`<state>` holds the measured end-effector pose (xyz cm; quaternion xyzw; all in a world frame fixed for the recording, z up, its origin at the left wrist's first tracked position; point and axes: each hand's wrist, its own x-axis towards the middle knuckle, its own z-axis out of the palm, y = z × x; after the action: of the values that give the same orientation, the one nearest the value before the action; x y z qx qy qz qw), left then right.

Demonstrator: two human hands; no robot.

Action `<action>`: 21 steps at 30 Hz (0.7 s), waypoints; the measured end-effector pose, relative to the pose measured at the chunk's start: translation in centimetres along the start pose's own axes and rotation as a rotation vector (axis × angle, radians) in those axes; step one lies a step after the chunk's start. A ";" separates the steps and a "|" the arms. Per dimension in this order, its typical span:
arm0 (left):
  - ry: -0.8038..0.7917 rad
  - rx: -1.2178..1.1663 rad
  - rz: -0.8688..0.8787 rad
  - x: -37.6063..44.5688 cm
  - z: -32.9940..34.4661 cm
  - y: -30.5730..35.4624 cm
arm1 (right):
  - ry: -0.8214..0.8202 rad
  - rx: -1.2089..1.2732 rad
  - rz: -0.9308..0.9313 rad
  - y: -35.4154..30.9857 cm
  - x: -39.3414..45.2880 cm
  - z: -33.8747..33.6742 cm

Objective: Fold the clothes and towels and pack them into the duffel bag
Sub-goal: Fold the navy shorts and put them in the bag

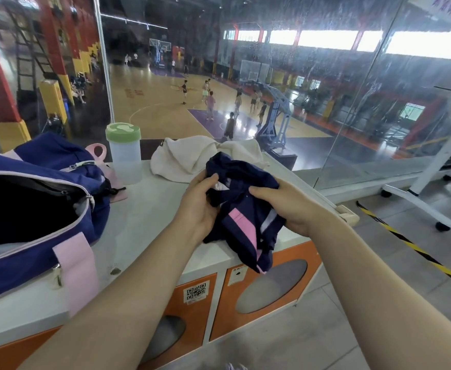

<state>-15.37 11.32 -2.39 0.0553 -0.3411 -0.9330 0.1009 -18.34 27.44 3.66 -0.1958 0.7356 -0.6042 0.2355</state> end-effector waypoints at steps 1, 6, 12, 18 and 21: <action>0.005 -0.012 0.009 0.1 -0.1 0.1 | 0.091 0.041 0.010 0.3 0.3 -0.1; 0.235 0.611 0.142 1.1 -1.5 1.0 | 0.419 0.213 0.106 1.1 1.4 -0.9; 0.237 1.214 0.160 0.8 -2.0 3.0 | 0.332 0.208 0.107 1.0 1.1 -0.7; 0.219 1.657 0.250 0.9 -1.3 2.9 | 0.100 0.186 0.067 0.3 0.9 0.7; 0.193 1.864 0.459 0.3 -0.2 2.8 | 0.100 -0.031 -0.081 0.5 1.6 2.1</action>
<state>-15.25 9.05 -0.79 0.1214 -0.9377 -0.2363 0.2240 -18.47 24.95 2.66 -0.1988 0.7470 -0.6109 0.1708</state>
